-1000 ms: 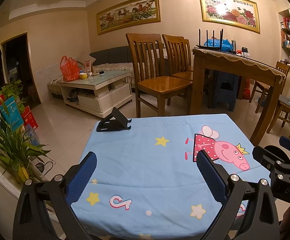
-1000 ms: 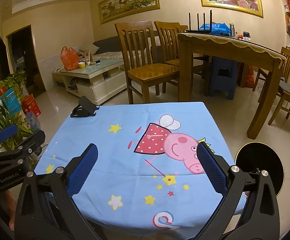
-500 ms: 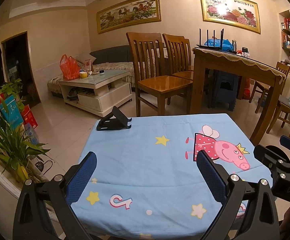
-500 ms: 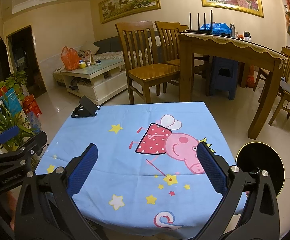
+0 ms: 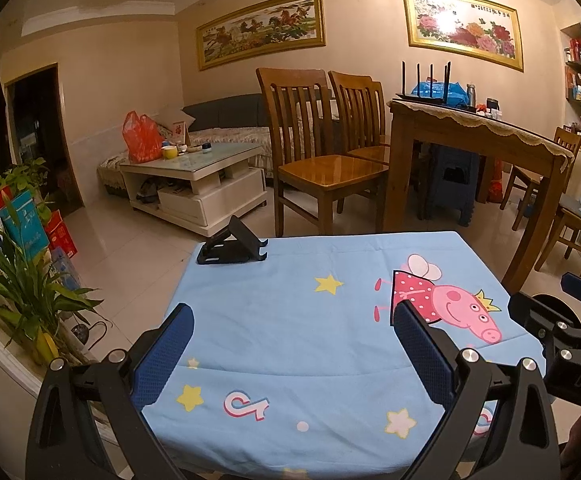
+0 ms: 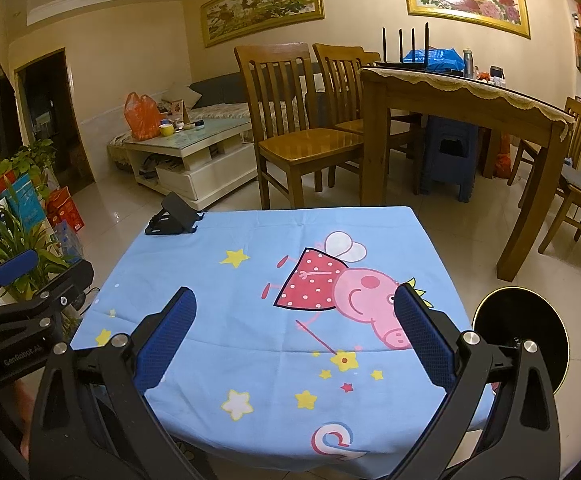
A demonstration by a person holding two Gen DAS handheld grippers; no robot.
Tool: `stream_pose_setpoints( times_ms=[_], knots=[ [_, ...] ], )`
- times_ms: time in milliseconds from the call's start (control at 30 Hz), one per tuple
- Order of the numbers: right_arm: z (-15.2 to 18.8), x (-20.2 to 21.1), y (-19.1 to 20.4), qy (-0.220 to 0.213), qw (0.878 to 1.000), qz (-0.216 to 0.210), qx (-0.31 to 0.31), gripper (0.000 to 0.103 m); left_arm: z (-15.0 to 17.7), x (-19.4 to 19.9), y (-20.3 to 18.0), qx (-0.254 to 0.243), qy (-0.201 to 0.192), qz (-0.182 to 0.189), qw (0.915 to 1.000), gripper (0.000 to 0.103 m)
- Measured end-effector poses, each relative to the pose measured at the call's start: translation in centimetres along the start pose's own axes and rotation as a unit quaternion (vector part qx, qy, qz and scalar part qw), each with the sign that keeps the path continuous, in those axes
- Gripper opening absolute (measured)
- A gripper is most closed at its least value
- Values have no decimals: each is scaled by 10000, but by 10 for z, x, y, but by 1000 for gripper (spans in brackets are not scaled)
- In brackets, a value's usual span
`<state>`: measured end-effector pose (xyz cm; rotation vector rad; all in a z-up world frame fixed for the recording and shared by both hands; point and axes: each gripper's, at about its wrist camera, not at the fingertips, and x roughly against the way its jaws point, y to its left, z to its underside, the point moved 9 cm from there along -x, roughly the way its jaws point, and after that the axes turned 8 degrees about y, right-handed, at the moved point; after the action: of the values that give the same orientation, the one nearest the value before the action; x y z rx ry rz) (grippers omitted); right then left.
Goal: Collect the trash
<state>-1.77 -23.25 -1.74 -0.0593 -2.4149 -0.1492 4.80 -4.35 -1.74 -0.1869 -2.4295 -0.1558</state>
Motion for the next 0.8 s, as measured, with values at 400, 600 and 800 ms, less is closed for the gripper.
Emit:
stream_pose_setpoints(
  times_ms=[400, 600, 800],
  knots=[
    [1, -1, 4, 43, 10000, -16, 73, 98, 4, -5, 4, 131, 154, 209, 9996, 96],
    [5, -5, 7, 85, 9999, -25, 133, 98, 3, -6, 2, -17, 154, 245, 9996, 96],
    [7, -6, 6, 108, 9999, -38, 128, 98, 5, -7, 9, 189, 135, 251, 9994, 96]
  ],
)
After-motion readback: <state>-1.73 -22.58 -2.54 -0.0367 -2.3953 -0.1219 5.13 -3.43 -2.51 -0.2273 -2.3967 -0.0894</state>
